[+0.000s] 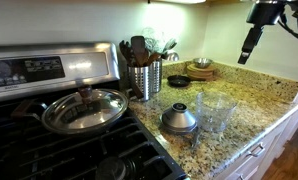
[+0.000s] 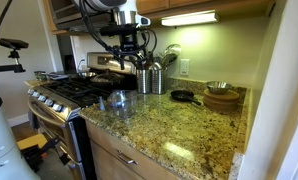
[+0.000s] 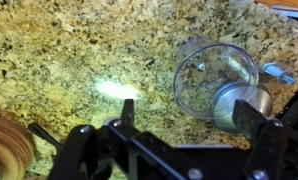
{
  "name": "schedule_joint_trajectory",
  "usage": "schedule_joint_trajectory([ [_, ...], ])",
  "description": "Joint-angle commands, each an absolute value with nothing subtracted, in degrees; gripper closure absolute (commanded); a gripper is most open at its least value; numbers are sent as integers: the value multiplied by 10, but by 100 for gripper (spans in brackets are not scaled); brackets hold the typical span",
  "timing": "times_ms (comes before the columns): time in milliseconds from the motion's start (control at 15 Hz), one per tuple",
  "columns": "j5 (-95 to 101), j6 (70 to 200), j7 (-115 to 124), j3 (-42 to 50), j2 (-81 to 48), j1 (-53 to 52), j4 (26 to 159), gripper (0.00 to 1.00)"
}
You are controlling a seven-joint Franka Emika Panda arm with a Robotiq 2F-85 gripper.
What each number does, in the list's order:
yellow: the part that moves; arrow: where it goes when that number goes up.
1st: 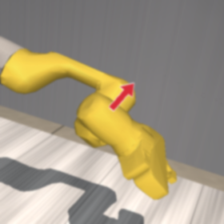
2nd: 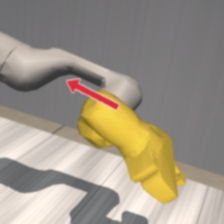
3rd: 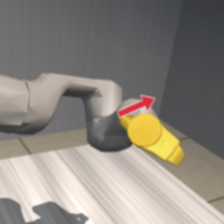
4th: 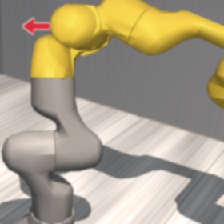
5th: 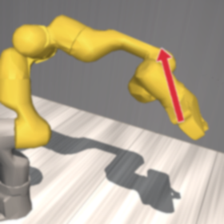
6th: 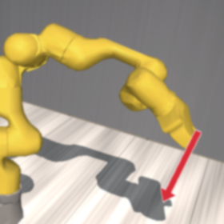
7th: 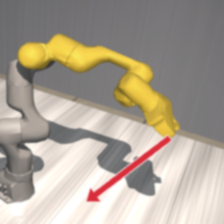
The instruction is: Place the blades inside the food processor chamber
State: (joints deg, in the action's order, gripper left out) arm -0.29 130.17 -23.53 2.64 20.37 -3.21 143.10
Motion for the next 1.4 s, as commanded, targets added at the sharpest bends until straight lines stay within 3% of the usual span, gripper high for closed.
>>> schedule_joint_trajectory([
  [0,-27,1321,-161,-17,211,-68,1463,0],
  [467,-32,1381,-50,-99,190,-118,1495,0],
  [1333,-27,1418,-2,-126,164,-128,1488,0],
])
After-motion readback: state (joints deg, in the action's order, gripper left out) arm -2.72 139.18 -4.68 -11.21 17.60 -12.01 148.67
